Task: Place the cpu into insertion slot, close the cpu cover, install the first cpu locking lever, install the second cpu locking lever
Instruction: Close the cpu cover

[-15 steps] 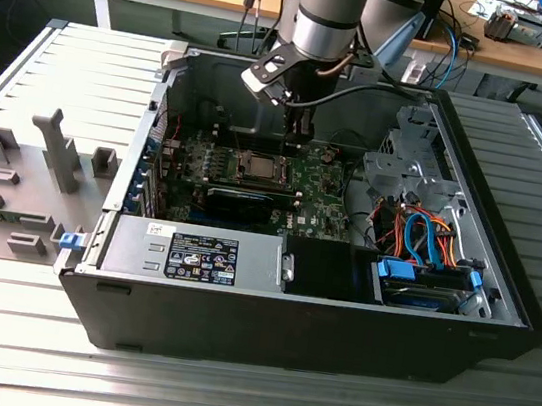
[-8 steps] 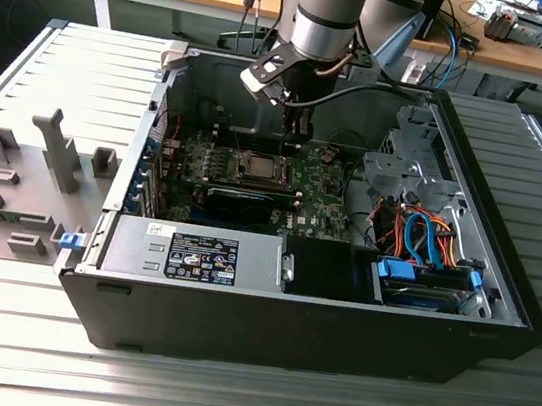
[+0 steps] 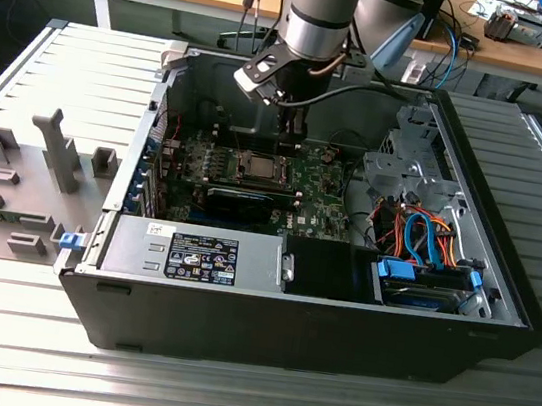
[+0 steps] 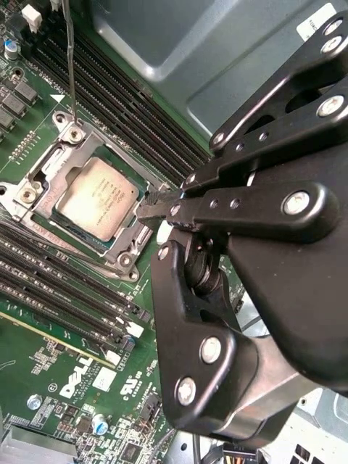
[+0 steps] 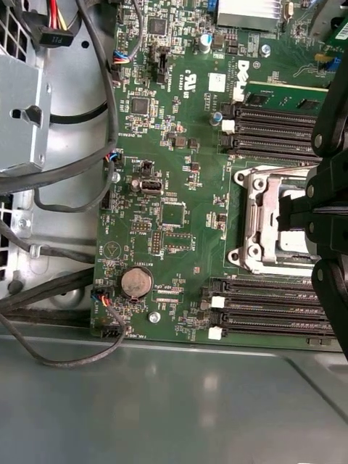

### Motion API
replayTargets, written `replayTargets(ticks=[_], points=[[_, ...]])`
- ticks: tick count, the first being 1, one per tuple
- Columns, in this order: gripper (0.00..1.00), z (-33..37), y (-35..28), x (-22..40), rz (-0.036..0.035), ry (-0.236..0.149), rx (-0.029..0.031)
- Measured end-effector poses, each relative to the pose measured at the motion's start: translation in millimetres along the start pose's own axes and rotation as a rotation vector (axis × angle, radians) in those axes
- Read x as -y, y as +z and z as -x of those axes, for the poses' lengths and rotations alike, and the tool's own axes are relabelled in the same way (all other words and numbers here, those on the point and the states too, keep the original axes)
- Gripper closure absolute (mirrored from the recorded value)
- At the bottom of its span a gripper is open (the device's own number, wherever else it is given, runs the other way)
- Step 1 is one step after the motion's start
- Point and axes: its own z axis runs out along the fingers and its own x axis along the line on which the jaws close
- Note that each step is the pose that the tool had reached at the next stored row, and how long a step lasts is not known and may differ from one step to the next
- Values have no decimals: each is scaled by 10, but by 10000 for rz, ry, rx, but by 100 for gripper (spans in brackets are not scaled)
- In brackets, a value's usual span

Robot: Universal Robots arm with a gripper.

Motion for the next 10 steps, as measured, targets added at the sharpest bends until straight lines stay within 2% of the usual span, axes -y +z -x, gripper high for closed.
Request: replayTargets(ticks=[10], points=[[89, -2, 9, 27, 0, 0, 0]])
